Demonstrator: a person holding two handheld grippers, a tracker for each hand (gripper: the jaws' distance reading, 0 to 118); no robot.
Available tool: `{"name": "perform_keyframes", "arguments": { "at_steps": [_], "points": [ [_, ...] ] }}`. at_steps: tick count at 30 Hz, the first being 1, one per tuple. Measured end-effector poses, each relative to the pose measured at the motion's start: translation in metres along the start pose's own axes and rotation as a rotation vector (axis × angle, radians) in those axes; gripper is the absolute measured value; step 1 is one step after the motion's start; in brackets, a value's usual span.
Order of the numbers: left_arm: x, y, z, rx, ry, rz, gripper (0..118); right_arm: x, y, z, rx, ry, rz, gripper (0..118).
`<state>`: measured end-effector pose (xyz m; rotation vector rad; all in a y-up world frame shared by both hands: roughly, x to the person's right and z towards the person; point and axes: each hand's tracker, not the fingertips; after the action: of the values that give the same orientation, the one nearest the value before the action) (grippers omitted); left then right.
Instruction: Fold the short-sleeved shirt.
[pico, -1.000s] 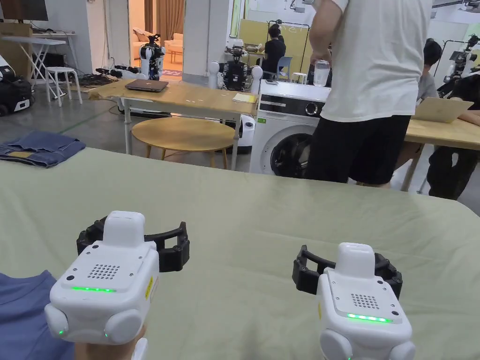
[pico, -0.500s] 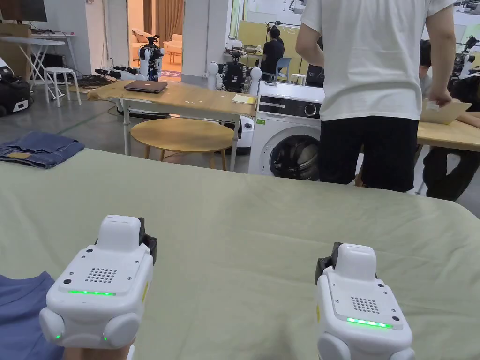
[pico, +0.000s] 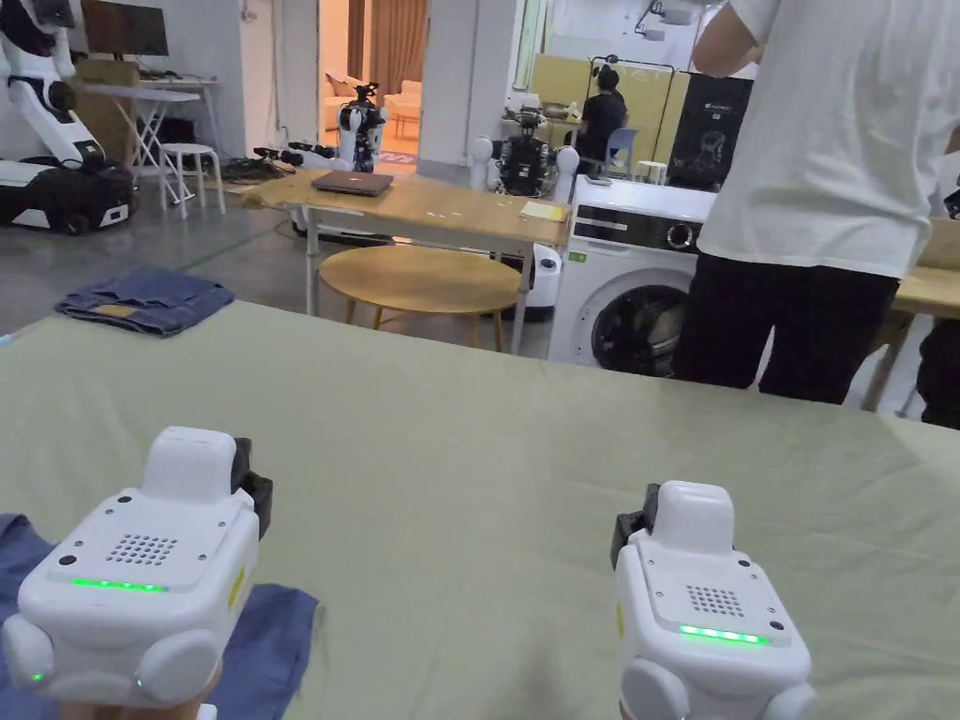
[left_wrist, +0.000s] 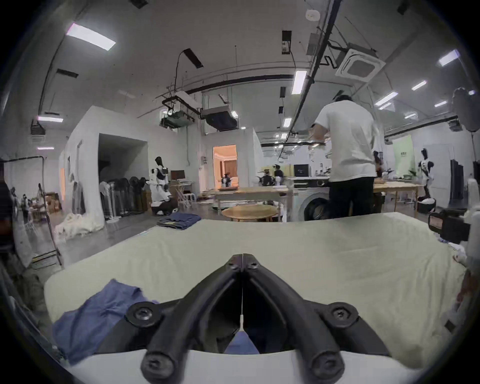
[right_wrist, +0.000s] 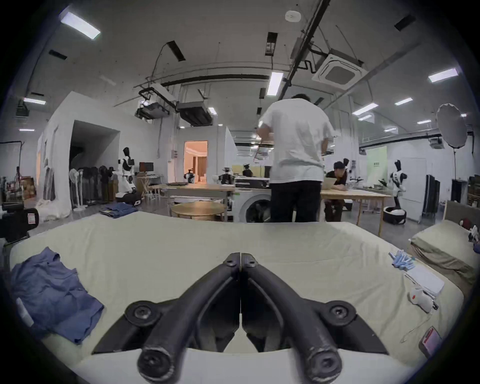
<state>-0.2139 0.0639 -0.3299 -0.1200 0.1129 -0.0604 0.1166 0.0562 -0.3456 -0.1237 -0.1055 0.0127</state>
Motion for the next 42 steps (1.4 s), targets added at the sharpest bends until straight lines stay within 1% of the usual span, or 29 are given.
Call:
{"name": "perform_keyframes", "arguments": {
  "at_steps": [2,6,9,13,14,16,17,18,19,20,21,22,23,25,26,30,33,35,37,38,39,40,41,42],
  "points": [
    [-0.02,-0.002,0.004,-0.017,0.054,0.008,0,-0.019,0.0,-0.001,0.002,0.029,0.006,0],
    [-0.065,-0.006,0.012,-0.099,0.104,0.075,0,-0.061,0.001,-0.002,0.002,0.109,0.031,0],
    [-0.099,-0.013,0.016,-0.175,0.161,0.084,0,-0.091,0.002,0.002,-0.005,0.167,0.029,0],
    [-0.145,-0.022,0.016,-0.363,0.106,0.156,0,-0.127,-0.001,0.006,-0.029,0.261,0.045,0],
    [-0.154,-0.025,0.016,-0.39,0.1,0.158,0,-0.134,-0.003,0.008,-0.034,0.283,0.054,0],
    [-0.171,-0.03,0.017,-0.459,0.105,0.11,4,-0.144,-0.006,0.008,-0.06,0.345,0.055,0],
    [-0.18,-0.032,0.017,-0.49,0.108,0.11,8,-0.147,-0.01,0.004,-0.068,0.352,0.059,0],
    [-0.188,-0.034,0.016,-0.522,0.104,0.117,16,-0.15,-0.013,0.003,-0.074,0.351,0.064,0],
    [-0.195,-0.036,0.016,-0.558,0.098,0.131,21,-0.153,-0.016,0.003,-0.079,0.353,0.07,0],
    [-0.201,-0.037,0.014,-0.57,0.102,0.147,31,-0.154,-0.018,0.002,-0.083,0.357,0.074,0],
    [-0.207,-0.039,0.012,-0.596,0.114,0.156,60,-0.154,-0.023,-0.002,-0.092,0.36,0.078,0],
    [-0.211,-0.041,0.009,-0.618,0.113,0.161,67,-0.155,-0.026,-0.003,-0.102,0.365,0.083,0],
    [-0.215,-0.042,0.009,-0.605,0.117,0.149,62,-0.155,-0.028,-0.004,-0.111,0.368,0.088,0],
    [-0.221,-0.046,0.001,-0.659,0.121,0.119,86,-0.153,-0.035,-0.006,-0.124,0.37,0.099,0],
    [-0.223,-0.049,-0.004,-0.694,0.113,0.112,88,-0.152,-0.037,-0.007,-0.13,0.37,0.109,0],
    [-0.234,-0.072,-0.027,-0.82,0.06,0.127,87,-0.146,-0.045,-0.012,-0.151,0.361,0.13,0],
    [-0.24,-0.1,-0.05,-0.939,-0.02,0.145,87,-0.141,-0.049,-0.015,-0.167,0.35,0.134,0],
    [-0.23,-0.116,-0.055,-1.032,-0.021,0.166,82,-0.138,-0.051,-0.017,-0.181,0.345,0.133,0],
    [-0.226,-0.137,-0.063,-1.119,-0.039,0.159,81,-0.135,-0.054,-0.017,-0.191,0.339,0.131,0],
    [-0.222,-0.141,-0.063,-1.098,-0.009,0.104,79,-0.134,-0.054,-0.017,-0.195,0.338,0.13,0],
    [-0.219,-0.137,-0.059,-1.047,-0.004,0.086,79,-0.133,-0.055,-0.018,-0.198,0.338,0.131,0],
    [-0.215,-0.134,-0.059,-1.062,0.021,0.099,79,-0.131,-0.055,-0.017,-0.2,0.336,0.132,0],
    [-0.212,-0.134,-0.06,-1.065,0.032,0.102,76,-0.13,-0.056,-0.015,-0.2,0.334,0.13,0],
    [-0.209,-0.134,-0.059,-1.062,0.021,0.1,66,-0.129,-0.057,-0.015,-0.2,0.334,0.127,0]
  ]
}}
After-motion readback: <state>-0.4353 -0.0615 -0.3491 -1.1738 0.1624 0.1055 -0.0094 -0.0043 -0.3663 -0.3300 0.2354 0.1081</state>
